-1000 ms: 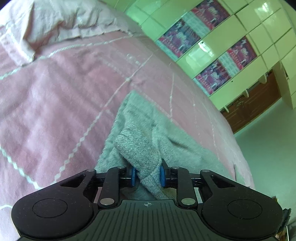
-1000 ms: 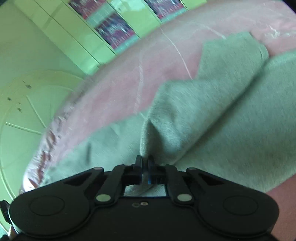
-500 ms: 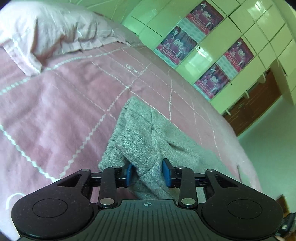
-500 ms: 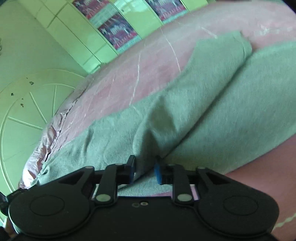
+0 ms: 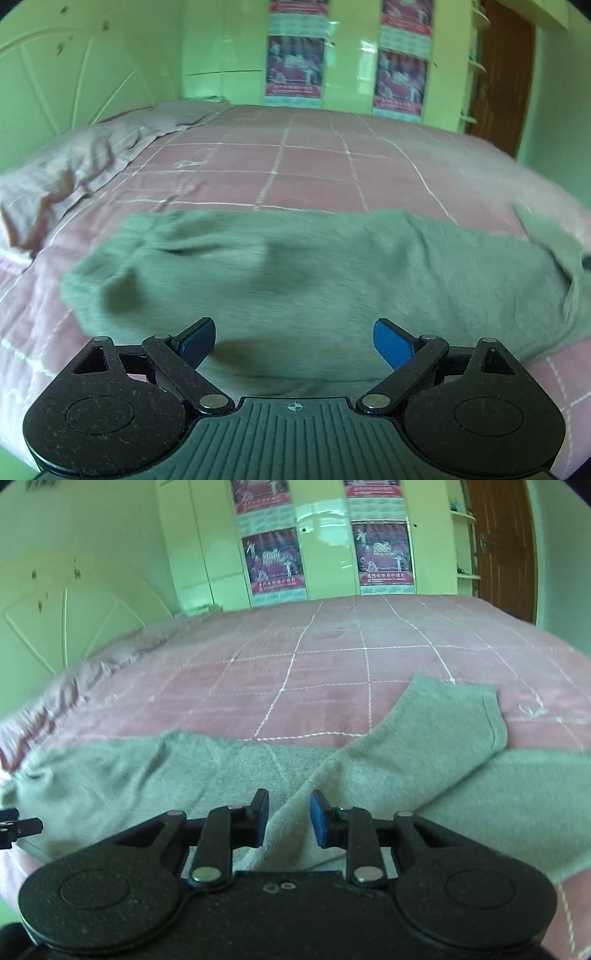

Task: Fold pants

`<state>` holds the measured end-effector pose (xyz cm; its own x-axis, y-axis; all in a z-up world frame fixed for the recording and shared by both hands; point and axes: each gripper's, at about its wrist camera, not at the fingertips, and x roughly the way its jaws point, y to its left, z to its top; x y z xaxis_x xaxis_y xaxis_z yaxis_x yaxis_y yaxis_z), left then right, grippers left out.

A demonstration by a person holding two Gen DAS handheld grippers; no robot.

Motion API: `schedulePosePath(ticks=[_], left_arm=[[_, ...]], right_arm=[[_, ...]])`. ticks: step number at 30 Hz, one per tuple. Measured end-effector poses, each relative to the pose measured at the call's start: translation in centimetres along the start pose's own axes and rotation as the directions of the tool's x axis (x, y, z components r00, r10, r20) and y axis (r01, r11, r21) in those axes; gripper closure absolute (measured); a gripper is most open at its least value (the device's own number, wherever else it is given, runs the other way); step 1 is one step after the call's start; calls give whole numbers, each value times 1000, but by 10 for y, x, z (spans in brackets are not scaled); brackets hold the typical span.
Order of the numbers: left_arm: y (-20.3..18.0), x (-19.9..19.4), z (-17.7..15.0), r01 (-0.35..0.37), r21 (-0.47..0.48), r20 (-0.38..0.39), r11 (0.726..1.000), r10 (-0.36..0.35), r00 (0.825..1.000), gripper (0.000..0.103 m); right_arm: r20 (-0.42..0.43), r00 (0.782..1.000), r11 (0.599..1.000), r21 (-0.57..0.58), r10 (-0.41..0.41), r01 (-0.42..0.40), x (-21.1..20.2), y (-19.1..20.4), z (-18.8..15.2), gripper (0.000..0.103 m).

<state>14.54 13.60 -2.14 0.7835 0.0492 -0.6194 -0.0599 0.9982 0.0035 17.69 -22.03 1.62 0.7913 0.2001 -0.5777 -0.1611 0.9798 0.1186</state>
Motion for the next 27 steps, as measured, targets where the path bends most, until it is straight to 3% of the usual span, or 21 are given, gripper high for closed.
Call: schedulePosePath(ticks=[3,5,6,7,11,15,17,19,21,23,27], left_arm=[[-24,12,-10,-68,48,-55,997,70,996,7],[-31,12,-18,-78,89,-45,993,82,996,0],[-35,12,-21,-86,112,-40,990,91,995,0],[-38,10,-22,-87,112,-34,990,91,995,0],[-41,8,-24,-75,92,-21,993,77,997,0],[-43,9,-26,-79,90,-11,993,80,997,0],[-41,11,-25,-77,87,-12,993,79,997,0],[-41,10,-25,-77,85,-11,993,79,997,0],[-39,14,-24,-79,79,-9,994,80,997,0],[-38,15,-23,-83,79,-9,993,84,996,0],[-37,16,-23,-81,77,-11,994,82,997,0]], right_arm=[[-39,996,996,-49,-75,73,24,6,8,86],[-73,990,990,-88,-120,114,38,4,10,86],[-104,986,987,-109,-134,123,43,0,8,91],[-121,982,985,-113,-147,134,44,-4,6,103],[-116,981,987,-48,-157,153,13,-32,-18,103],[-172,974,984,78,-145,160,-10,-55,-50,103],[-139,982,984,106,-130,145,-20,-59,-52,103],[-68,990,982,132,-123,131,-32,-61,-45,90],[-3,992,984,123,-130,129,-36,-57,-31,89],[18,991,986,109,-131,128,-27,-54,-14,68],[17,992,992,4,-126,126,10,-36,17,67]])
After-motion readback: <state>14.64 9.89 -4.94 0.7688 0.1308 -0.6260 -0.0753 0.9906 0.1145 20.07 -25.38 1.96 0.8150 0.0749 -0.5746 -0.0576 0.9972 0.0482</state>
